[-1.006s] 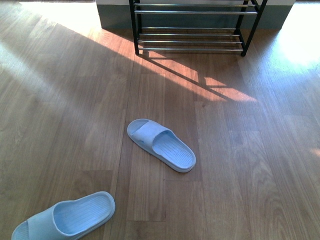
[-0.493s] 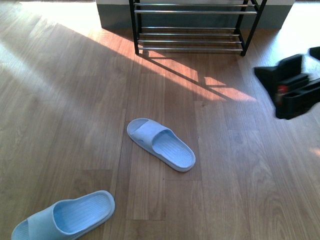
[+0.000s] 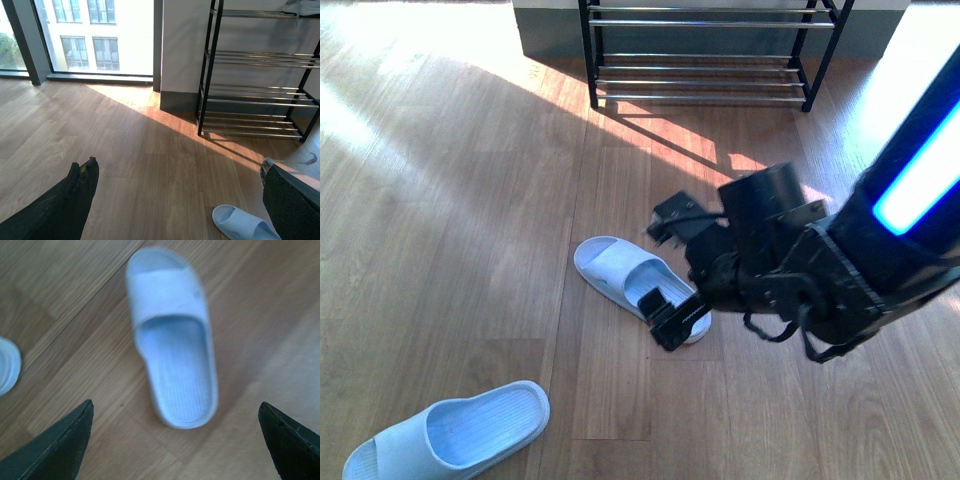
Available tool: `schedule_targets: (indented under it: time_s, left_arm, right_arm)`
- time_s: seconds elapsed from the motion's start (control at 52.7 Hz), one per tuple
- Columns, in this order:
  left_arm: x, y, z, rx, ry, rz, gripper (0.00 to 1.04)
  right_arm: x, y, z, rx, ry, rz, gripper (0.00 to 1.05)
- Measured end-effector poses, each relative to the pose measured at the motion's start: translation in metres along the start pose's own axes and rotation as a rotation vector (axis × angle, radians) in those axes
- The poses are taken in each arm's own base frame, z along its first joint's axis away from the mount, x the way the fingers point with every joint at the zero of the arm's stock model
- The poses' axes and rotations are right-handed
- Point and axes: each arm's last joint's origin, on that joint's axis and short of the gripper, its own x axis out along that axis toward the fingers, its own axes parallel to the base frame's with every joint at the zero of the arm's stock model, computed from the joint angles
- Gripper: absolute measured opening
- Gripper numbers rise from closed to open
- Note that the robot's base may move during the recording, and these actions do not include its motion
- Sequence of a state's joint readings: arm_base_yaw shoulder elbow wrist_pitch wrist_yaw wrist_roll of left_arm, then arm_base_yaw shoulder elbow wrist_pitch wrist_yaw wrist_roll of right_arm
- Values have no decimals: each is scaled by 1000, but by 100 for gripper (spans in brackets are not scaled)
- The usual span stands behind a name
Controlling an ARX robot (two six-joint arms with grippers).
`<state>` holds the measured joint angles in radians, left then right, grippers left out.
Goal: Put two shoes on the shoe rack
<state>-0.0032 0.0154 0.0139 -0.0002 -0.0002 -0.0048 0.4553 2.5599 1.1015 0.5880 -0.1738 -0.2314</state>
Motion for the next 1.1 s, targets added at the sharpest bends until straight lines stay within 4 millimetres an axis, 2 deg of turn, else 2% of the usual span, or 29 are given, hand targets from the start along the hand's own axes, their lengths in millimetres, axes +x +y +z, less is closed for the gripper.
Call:
schedule_targets:
  time_s: [0.057,0.19,0.398,0.531,0.778,0.854,1.1]
  left_arm:
    - [0,0,0,0,0,0,95]
    - [0,0,0,0,0,0,95]
    - [0,0,0,0,0,0,95]
    - [0,0,0,0,0,0,95]
    - [0,0,0,0,0,0,95]
    - [0,0,0,0,0,0,95]
    - [0,0,0,0,0,0,95]
  right_arm:
    - [23,9,-10,-20,60,45,96]
    - [53,14,-18,-33,94,75,96]
    - [98,3,-2,23,31,-18,96]
    - [113,0,1,52,37,-13,96]
    - [140,6,-11,110,73,7,96]
    - [146,6,-6,140,51,-12,96]
    - [156,1,-5,167,18,-94,56]
